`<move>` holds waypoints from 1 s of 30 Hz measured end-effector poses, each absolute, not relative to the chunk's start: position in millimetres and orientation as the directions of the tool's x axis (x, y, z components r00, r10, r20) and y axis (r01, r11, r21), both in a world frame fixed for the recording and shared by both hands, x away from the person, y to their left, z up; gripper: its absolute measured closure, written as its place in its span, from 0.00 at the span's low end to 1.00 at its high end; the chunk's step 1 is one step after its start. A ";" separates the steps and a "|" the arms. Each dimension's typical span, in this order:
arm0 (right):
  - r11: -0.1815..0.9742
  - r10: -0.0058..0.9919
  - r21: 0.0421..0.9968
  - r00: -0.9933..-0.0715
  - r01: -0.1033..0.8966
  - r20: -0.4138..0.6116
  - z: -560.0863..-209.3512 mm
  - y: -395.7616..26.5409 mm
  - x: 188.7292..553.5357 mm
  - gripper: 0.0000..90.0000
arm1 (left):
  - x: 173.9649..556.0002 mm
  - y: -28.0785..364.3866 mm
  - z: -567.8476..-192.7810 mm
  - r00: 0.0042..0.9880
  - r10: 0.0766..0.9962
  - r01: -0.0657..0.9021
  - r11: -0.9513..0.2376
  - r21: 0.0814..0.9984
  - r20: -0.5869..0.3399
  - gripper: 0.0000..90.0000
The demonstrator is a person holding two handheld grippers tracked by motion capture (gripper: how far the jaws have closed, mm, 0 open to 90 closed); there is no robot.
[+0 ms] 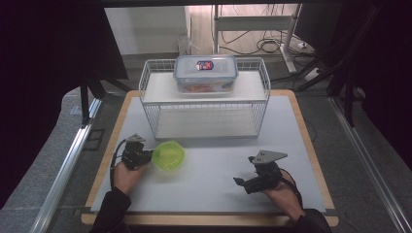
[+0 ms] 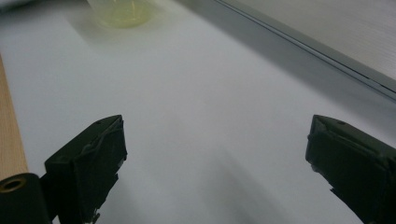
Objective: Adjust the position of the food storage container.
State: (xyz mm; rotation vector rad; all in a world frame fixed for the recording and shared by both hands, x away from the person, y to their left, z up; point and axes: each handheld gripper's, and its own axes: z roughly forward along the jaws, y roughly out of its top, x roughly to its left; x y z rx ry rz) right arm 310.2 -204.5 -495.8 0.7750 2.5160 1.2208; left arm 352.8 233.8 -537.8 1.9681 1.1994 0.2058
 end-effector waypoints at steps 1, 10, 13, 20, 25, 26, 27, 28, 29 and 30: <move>0.511 0.557 0.782 -0.831 0.357 0.016 -496.0 -204.5 310.3 0.06 | 354.6 230.2 -537.8 0.542 0.802 0.671 -0.232 0.704 -0.252 1.00; 0.511 0.558 0.779 -0.830 0.363 0.020 -496.9 -204.9 311.0 0.06 | 372.5 195.6 -537.5 0.594 0.772 0.649 -0.292 0.703 -0.227 1.00; 0.511 0.558 0.779 -0.830 0.363 0.021 -497.0 -205.0 311.1 0.06 | 379.7 183.8 -537.6 0.609 0.767 0.637 -0.322 0.701 -0.201 1.00; 0.510 0.558 0.779 -0.830 0.364 0.023 -496.3 -206.2 311.0 0.06 | 382.4 168.7 -538.4 0.626 0.769 0.618 -0.389 0.683 -0.129 0.99; 0.511 0.557 0.779 -0.830 0.363 0.022 -496.1 -206.2 310.6 0.06 | 379.3 180.4 -534.7 0.594 0.794 0.631 -0.360 0.687 -0.131 0.99; 0.511 0.556 0.780 -0.831 0.361 0.020 -496.0 -206.1 310.6 0.06 | 378.0 181.8 -533.8 0.588 0.798 0.634 -0.355 0.687 -0.130 0.99; 0.512 0.556 0.780 -0.831 0.361 0.020 -496.0 -206.1 310.6 0.06 | 376.2 185.0 -532.1 0.588 0.799 0.634 -0.359 0.685 -0.125 0.99; 0.512 0.556 0.779 -0.831 0.361 0.020 -496.0 -206.0 310.5 0.06 | 374.6 187.0 -530.9 0.587 0.800 0.634 -0.357 0.686 -0.125 0.99; 0.513 0.555 0.779 -0.831 0.361 0.020 -496.0 -206.0 310.4 0.06 | 372.3 189.2 -529.6 0.583 0.803 0.635 -0.358 0.684 -0.121 0.99; 0.513 0.555 0.779 -0.831 0.361 0.020 -496.0 -206.0 310.3 0.06 | 369.8 191.4 -528.4 0.580 0.806 0.638 -0.358 0.682 -0.120 0.99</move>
